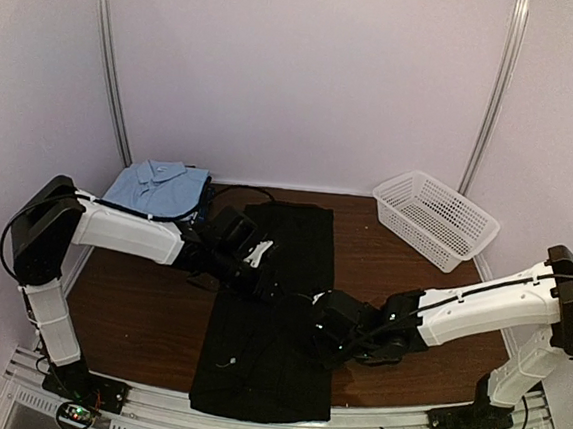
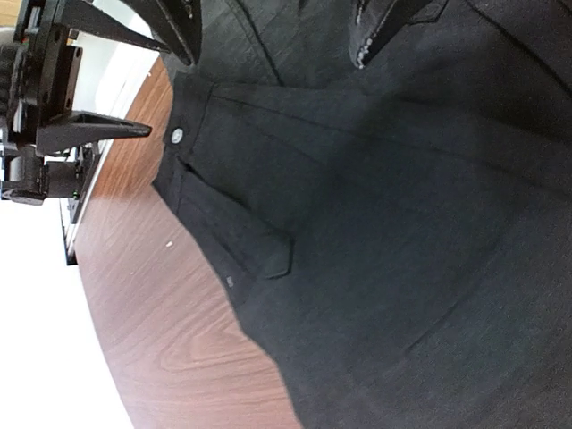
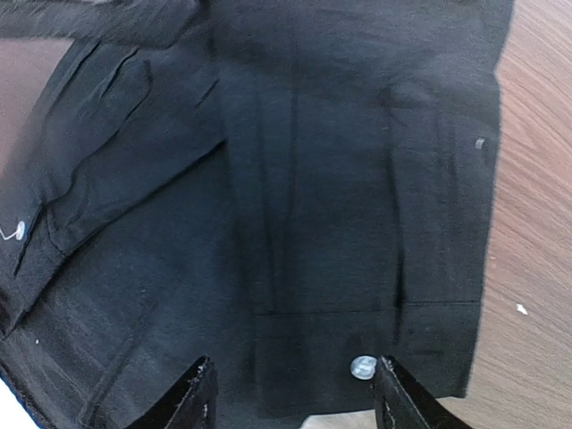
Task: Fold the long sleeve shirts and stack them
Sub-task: Adjust the sleeve of the rectangle-folded shirt.
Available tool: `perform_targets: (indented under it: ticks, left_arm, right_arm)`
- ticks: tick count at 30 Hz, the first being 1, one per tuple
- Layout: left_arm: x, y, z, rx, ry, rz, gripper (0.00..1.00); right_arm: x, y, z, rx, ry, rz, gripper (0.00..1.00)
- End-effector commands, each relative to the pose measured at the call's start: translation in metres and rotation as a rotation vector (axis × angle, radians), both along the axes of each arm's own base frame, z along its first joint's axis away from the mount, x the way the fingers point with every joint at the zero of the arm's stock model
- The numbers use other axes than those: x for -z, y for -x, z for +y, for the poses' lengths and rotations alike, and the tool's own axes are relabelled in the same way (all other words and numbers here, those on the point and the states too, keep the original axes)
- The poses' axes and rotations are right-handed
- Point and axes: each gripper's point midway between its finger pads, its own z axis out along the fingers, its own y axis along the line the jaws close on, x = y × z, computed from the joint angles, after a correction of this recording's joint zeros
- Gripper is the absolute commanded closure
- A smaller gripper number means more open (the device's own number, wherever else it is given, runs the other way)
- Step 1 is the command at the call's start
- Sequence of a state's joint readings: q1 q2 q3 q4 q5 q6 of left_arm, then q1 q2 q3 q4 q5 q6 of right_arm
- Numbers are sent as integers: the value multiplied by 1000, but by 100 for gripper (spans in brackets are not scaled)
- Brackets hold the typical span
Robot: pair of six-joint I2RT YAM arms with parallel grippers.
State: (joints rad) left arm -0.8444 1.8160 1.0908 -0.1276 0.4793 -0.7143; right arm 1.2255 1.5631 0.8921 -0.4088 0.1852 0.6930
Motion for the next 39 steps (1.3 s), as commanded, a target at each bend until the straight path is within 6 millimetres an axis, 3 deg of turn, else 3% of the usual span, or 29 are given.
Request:
perform_targets:
  ticks: [1, 12, 18, 25, 32, 39]
  left_arm:
    - [-10, -6, 7, -43, 18, -29, 43]
    - [-15, -9, 12, -50, 41, -19, 43]
    - [-12, -9, 13, -45, 47, -5, 43]
    - [-12, -10, 17, -52, 44, -4, 43]
    - [-16, -23, 32, -130, 25, -32, 43]
    - [-14, -38, 54, -212, 15, -34, 43]
  right_arm:
    - [6, 5, 6, -35, 83, -27, 41]
    - [39, 14, 1, -41, 215, -5, 53]
    - [37, 14, 5, -51, 224, -15, 75]
    - [19, 14, 13, -69, 204, -24, 100]
    - [-6, 29, 38, -156, 124, 31, 100]
    - [5, 55, 56, -236, 105, 127, 100]
